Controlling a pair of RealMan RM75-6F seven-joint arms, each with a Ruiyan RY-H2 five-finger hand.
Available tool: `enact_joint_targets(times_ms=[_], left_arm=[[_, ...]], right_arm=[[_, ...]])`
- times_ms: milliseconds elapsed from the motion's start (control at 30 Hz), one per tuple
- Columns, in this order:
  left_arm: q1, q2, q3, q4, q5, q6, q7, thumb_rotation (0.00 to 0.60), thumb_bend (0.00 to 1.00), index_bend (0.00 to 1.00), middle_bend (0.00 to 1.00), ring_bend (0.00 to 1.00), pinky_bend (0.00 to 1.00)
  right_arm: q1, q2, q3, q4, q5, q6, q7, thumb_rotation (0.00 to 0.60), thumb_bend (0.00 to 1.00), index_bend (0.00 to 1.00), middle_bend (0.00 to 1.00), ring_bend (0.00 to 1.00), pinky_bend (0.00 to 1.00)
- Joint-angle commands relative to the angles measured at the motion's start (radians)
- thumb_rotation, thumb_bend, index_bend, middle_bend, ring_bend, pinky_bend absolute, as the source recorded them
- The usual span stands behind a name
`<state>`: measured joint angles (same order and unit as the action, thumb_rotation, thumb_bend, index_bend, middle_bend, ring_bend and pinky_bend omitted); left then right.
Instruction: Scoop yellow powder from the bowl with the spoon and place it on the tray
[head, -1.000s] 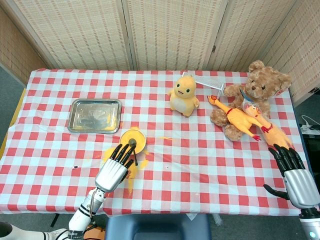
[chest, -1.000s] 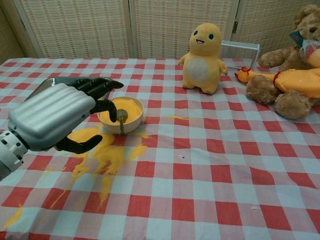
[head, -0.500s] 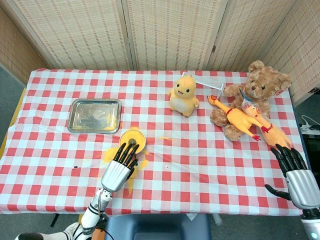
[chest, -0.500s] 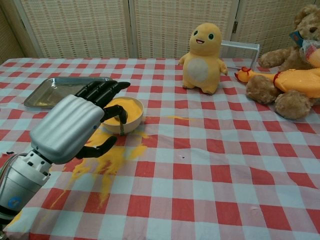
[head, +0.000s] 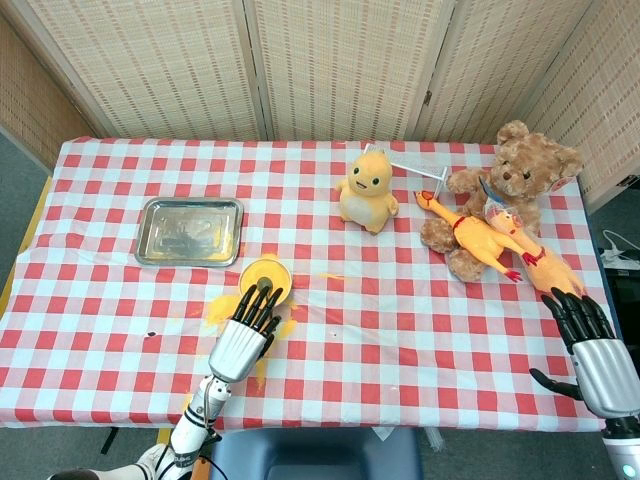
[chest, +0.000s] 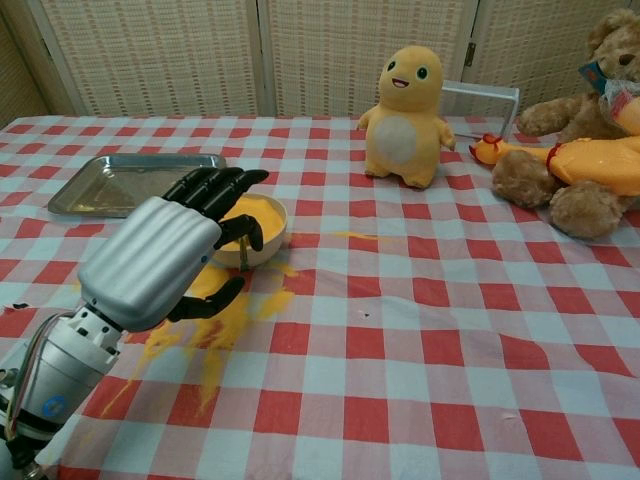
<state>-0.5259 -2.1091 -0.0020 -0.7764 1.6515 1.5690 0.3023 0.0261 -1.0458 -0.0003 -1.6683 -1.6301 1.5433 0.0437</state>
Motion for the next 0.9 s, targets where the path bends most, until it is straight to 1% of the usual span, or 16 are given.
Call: enact_joint_targets(times_ms=[33, 300, 533, 900], left_arm=[[-0.001, -0.008, -0.01, 0.018, -0.004, -0.01, -0.012, 0.6, 0.4, 0.41, 0.0, 0.0, 0.07], [0.002, -0.023, -0.012, 0.051, 0.017, 0.015, -0.043, 0.6, 0.4, 0.45, 0.01, 0.0, 0.07], [0.001, -0.034, -0.025, 0.08, 0.01, 0.0, -0.05, 0.6, 0.4, 0.47, 0.02, 0.0, 0.07], [0.004, -0.043, -0.026, 0.105, 0.018, 0.01, -0.066, 0.6, 0.4, 0.5, 0.05, 0.0, 0.07]], right_arm=[[0.0, 0.0, 0.001, 0.0, 0.002, 0.0, -0.001, 0.6, 0.0, 0.0, 0.0, 0.0, 0.0], [0.001, -0.001, 0.0, -0.002, 0.003, -0.003, -0.004, 0.6, 0.0, 0.0, 0.0, 0.0, 0.0], [-0.002, 0.001, 0.001, -0.002, 0.002, 0.003, 0.0, 0.6, 0.0, 0.0, 0.0, 0.0, 0.0], [-0.001, 0.002, 0.0, -0.002, 0.002, -0.002, 0.0, 0.6, 0.0, 0.0, 0.0, 0.0, 0.0]])
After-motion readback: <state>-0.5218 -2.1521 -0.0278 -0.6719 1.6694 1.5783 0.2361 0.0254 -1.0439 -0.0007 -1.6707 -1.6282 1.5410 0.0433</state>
